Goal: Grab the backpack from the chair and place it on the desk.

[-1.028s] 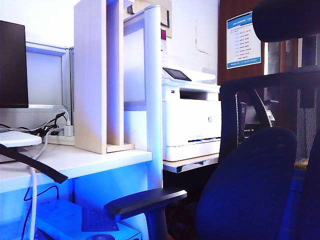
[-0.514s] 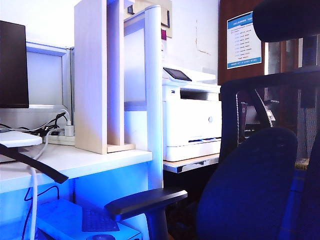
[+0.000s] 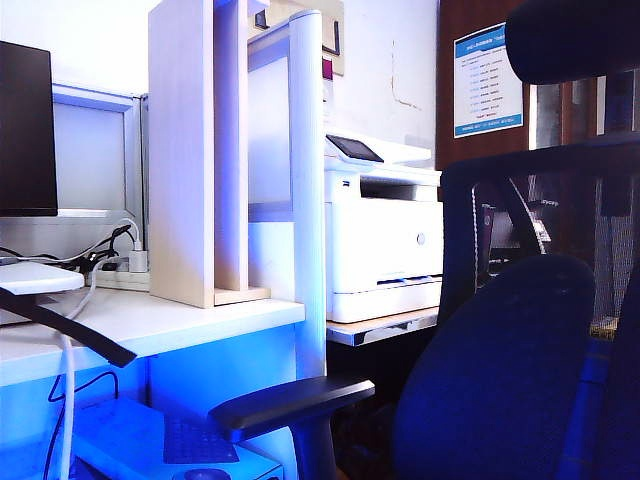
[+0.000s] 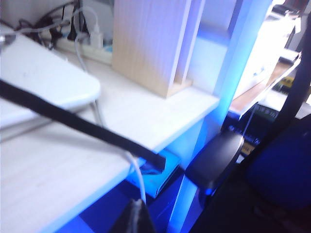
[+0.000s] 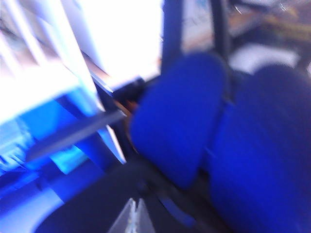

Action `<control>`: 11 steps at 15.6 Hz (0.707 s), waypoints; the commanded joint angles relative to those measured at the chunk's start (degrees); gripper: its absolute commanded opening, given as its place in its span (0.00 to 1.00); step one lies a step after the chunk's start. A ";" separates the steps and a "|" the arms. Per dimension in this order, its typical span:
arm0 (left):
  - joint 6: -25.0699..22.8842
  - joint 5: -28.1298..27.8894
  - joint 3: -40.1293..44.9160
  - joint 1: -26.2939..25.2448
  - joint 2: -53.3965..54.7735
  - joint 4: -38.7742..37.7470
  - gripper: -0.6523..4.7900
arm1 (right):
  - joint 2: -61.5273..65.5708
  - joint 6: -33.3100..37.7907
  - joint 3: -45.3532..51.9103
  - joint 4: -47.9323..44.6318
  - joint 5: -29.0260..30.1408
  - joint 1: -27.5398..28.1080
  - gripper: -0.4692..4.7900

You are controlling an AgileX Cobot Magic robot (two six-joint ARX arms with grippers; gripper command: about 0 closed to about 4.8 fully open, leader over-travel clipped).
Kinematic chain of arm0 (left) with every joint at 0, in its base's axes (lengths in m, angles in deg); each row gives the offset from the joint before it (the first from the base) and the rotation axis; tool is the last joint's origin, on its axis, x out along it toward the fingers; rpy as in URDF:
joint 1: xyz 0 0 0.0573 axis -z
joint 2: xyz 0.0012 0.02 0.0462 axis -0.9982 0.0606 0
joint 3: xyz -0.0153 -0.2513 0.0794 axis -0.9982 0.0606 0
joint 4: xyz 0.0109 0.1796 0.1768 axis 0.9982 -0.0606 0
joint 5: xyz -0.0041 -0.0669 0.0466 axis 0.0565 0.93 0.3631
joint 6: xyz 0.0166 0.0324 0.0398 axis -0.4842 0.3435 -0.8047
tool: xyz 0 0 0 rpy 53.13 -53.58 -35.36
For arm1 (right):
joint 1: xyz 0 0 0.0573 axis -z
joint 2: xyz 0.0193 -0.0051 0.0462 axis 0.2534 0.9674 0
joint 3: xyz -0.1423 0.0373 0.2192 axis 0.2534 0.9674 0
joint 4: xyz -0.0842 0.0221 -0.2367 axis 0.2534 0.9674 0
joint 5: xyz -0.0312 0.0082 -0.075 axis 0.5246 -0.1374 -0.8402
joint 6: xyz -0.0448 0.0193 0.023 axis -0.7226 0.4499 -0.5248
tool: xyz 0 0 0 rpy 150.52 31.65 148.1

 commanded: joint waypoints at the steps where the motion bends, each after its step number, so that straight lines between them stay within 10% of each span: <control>1: -3.56 -0.20 3.54 -0.11 0.02 3.72 0.11 | -0.20 -1.60 3.26 -2.16 -1.57 -0.02 0.09; 11: -2.43 -1.99 6.86 -0.11 0.00 4.02 0.11 | -0.22 -3.28 6.49 -4.13 -1.60 0.00 0.09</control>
